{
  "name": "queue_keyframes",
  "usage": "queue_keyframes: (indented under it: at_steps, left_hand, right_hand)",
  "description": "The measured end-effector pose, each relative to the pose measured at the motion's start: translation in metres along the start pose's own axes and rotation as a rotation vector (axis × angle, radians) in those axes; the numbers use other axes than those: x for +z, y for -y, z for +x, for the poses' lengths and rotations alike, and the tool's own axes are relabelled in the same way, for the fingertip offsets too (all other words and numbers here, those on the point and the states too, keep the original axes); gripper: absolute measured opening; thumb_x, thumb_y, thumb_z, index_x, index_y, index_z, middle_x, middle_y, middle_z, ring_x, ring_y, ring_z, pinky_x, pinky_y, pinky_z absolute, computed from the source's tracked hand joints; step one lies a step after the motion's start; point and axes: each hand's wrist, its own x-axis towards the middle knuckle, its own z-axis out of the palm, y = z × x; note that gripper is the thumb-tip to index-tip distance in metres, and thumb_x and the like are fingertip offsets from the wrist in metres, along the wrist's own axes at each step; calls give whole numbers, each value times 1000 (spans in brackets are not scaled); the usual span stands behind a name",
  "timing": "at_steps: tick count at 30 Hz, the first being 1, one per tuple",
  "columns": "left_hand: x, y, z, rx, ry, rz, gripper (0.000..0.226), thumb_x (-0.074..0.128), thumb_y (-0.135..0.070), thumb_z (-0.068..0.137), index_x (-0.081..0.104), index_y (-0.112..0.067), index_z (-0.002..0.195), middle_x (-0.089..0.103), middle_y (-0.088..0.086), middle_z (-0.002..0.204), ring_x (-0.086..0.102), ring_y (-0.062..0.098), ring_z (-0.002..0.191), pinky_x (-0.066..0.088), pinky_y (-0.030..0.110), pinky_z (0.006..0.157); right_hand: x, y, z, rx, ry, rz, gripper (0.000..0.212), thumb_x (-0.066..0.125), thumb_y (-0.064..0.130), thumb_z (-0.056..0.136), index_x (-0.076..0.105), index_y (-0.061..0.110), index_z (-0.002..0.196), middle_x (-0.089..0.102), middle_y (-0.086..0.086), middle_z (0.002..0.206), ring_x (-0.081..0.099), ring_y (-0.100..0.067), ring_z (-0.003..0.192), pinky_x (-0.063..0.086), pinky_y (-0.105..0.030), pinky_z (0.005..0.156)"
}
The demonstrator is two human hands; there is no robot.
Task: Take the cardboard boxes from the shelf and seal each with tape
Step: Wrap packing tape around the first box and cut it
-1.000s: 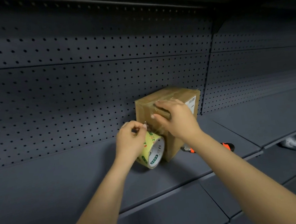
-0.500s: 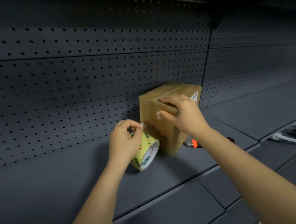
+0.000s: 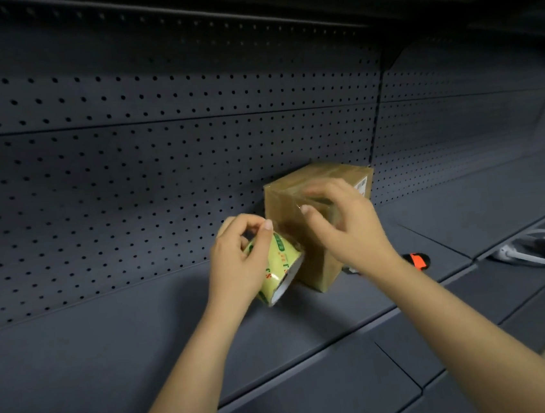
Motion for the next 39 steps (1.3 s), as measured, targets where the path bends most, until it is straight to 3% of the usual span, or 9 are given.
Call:
queue_keyframes:
  at_steps: [4, 8, 11, 16, 19, 23, 28, 33, 39]
  left_hand:
    - [2, -2, -3, 71, 28, -29, 15, 62, -25, 96, 62, -34, 84, 55, -10, 93, 59, 15, 70, 46, 26, 63]
    - [3, -2, -7, 119, 47, -45, 12, 61, -23, 96, 63, -31, 87, 56, -10, 95, 60, 11, 76, 49, 25, 70]
    - [4, 1, -11, 133, 66, -45, 13, 62, -21, 95, 64, -31, 87, 56, -10, 93, 59, 12, 76, 47, 20, 70]
    - [7, 10, -19, 148, 129, -57, 8, 63, -21, 95, 66, -24, 88, 56, -10, 92, 59, 13, 82, 49, 23, 73]
    - [10, 13, -22, 105, 143, -101, 8, 62, -24, 96, 65, -26, 89, 56, -11, 93, 61, 12, 85, 51, 29, 78]
    - [11, 13, -26, 90, 157, -175, 7, 58, -32, 95, 63, -33, 89, 56, -11, 97, 63, 11, 88, 53, 32, 78]
    - [13, 14, -30, 113, 151, -185, 8, 56, -34, 96, 62, -32, 92, 55, -12, 99, 62, 11, 91, 52, 29, 79]
    - [18, 15, -31, 113, 148, -184, 15, 54, -43, 94, 63, -32, 93, 54, -14, 100, 62, 13, 93, 53, 34, 81]
    - [24, 12, -31, 113, 164, -182, 10, 57, -33, 96, 64, -27, 94, 54, -9, 101, 62, 10, 92, 50, 24, 80]
  right_hand:
    - [7, 25, -18, 204, 189, 37, 33, 63, 35, 92, 67, 19, 120, 65, 8, 114, 58, -5, 105, 46, -14, 85]
    - [7, 29, -22, 268, 195, 80, 24, 64, 32, 92, 72, 18, 110, 71, 6, 102, 65, -6, 92, 54, -25, 82]
    - [6, 30, -29, 348, 179, 166, 14, 69, 30, 89, 74, 20, 96, 73, 9, 85, 67, -4, 77, 55, -21, 69]
    - [-1, 26, -39, 605, 228, 350, 29, 75, 28, 85, 67, 20, 111, 72, 3, 93, 68, -10, 86, 54, -17, 74]
    - [-9, 23, -42, 706, 211, 504, 18, 70, 14, 89, 72, 16, 106, 74, -5, 96, 67, -13, 86, 55, -24, 85]
    - [-17, 21, -51, 723, 210, 367, 10, 69, 23, 90, 77, 26, 93, 75, -3, 90, 68, -19, 83, 54, -38, 91]
    - [-18, 26, -60, 694, 152, 402, 9, 75, 22, 85, 79, 19, 93, 75, 3, 80, 66, -5, 71, 52, -17, 70]
    - [-16, 25, -62, 694, 100, 398, 3, 77, 18, 83, 79, 16, 84, 75, -4, 81, 64, -7, 69, 52, -22, 69]
    - [-12, 23, -60, 757, 46, 394, 10, 74, 19, 87, 75, 14, 79, 66, 3, 68, 53, 4, 51, 42, -10, 51]
